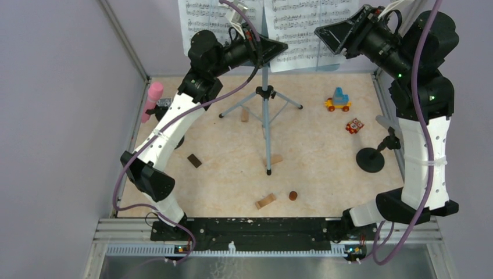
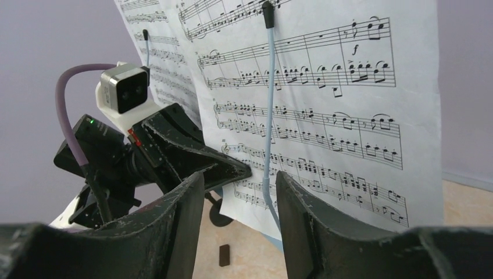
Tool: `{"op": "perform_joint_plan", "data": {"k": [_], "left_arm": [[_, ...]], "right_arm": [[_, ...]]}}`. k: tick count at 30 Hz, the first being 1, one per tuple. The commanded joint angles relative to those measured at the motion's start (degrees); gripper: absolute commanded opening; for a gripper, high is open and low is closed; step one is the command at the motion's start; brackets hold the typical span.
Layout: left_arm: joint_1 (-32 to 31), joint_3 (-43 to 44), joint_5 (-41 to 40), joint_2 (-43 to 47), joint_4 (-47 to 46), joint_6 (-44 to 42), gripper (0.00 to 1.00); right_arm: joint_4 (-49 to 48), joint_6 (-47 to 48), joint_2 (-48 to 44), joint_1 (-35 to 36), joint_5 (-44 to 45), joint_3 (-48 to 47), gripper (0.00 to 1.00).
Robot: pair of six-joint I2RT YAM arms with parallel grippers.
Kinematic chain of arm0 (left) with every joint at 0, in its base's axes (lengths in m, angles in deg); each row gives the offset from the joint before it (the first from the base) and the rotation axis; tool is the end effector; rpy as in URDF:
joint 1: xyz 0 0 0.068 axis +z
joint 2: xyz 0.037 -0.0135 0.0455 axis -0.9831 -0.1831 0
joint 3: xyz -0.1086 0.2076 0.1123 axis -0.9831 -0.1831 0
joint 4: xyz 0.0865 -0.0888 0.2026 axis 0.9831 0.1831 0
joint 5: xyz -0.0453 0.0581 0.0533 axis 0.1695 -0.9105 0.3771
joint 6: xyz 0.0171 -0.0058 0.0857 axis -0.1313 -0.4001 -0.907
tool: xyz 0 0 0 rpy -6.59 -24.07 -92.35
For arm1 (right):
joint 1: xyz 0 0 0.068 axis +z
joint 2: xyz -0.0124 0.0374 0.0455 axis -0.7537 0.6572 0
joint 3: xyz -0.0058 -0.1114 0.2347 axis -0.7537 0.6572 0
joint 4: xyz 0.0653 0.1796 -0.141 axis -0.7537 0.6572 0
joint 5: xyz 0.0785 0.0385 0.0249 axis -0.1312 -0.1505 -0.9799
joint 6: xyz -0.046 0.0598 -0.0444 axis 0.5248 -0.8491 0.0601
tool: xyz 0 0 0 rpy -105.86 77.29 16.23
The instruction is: Pack up the instrument practice props
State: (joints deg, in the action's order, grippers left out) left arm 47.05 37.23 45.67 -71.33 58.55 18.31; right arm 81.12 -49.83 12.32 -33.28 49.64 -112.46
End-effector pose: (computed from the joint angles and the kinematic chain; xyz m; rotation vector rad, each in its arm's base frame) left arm 0.3012 -0.2425 0.5178 0.5816 1.2801 -1.2873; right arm 0.2192 0.0926 0.5808 -0.1971 1.4995 0.8831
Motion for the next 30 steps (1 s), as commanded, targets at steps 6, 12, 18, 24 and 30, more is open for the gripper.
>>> {"op": "perform_joint_plan", "data": {"k": [6, 12, 18, 24, 30], "left_arm": [[-0.1, 1.2, -0.1, 2.3, 0.2, -0.7, 0.00], [-0.1, 1.4, -0.2, 2.3, 0.5, -0.9, 0.00], [-0.1, 1.5, -0.4, 2.8, 1.2, -1.4, 0.00], [0.0, -0.2, -1.5, 4.8, 1.6, -1.6, 0.00], [0.0, -1.5, -2.7, 8.3, 4.4, -3.7, 0.00]], "right_arm": [[-1.5, -1.6, 5.3, 0.4, -1.2, -5.7, 0.41], [-1.9, -2.2, 7.3, 0.4, -3.0, -8.0, 0.28], [-9.8, -0.9, 4.0, 0.3, -5.8, -2.2, 0.00], [-21.2, -0.4, -3.1, 0.4, -4.0, 10.0, 0.00], [-19.3, 1.2, -3.4, 0.4, -1.9, 9.9, 0.00]]}}
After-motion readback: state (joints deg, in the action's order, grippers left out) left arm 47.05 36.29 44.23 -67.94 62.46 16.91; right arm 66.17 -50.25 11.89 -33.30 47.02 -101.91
